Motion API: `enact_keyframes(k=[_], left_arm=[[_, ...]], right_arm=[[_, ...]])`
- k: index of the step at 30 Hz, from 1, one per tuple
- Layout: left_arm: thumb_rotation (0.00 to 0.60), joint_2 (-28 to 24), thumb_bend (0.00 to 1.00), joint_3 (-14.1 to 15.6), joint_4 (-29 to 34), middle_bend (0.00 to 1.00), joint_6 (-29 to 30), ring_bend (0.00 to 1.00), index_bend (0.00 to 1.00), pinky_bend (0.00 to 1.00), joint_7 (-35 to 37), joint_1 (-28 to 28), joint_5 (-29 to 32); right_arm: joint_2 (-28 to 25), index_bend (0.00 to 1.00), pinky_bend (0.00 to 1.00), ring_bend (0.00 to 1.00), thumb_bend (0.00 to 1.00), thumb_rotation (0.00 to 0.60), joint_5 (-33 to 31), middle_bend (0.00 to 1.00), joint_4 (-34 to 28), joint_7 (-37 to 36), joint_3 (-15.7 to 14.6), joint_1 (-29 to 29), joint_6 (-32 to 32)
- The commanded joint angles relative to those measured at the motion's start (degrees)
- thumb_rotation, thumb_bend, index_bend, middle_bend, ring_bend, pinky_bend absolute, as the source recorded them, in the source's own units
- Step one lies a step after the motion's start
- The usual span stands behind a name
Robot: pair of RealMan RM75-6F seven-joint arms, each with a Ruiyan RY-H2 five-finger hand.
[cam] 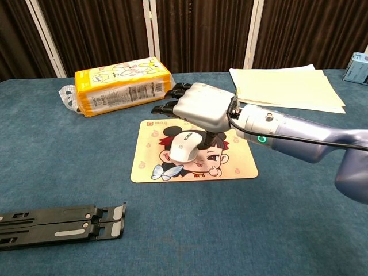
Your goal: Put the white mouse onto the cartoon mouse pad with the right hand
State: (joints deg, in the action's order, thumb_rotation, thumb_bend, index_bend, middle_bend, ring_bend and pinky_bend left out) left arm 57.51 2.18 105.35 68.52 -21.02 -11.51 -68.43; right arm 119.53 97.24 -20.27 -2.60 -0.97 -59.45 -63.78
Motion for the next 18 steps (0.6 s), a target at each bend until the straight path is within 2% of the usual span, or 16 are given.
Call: enact_keyframes(k=[1, 7, 12, 18], left_arm=[[0.600, 0.00, 0.02, 0.03, -0.06, 0.00, 0.07, 0.00, 0.00, 0.00, 0.09, 0.03, -0.06], [0.600, -0.11, 0.02, 0.11, -0.20, 0.00, 0.16, 0.00, 0.00, 0.00, 0.34, 0.12, 0.06], [0.600, -0.07, 0.02, 0.13, -0.28, 0.00, 0.61, 0.00, 0.00, 0.00, 0.42, 0.28, -0.14], [0.600, 0.41, 0.02, 0.04, -0.50, 0.00, 1.86, 0.00, 0.00, 0.00, 0.45, 0.56, -1.29]], right_arm=[[-0.38, 0.08, 0.08, 0.09, 0.14, 0.600, -0.38, 0.24, -0.43, 1.93, 0.34, 0.08, -0.31], [-3.31, 0.08, 0.06, 0.09, 0.18, 0.600, -1.19, 0.24, -1.39, 5.70, 0.94, 1.32, -1.78], [-8.11, 0.08, 0.05, 0.08, 0.18, 0.600, -3.88, 0.24, -5.48, 8.59, 3.07, 4.20, -3.85], [-18.08, 0.08, 0.04, 0.08, 0.18, 0.600, -8.71, 0.24, -20.37, 13.71, 6.44, 10.78, -8.47]])
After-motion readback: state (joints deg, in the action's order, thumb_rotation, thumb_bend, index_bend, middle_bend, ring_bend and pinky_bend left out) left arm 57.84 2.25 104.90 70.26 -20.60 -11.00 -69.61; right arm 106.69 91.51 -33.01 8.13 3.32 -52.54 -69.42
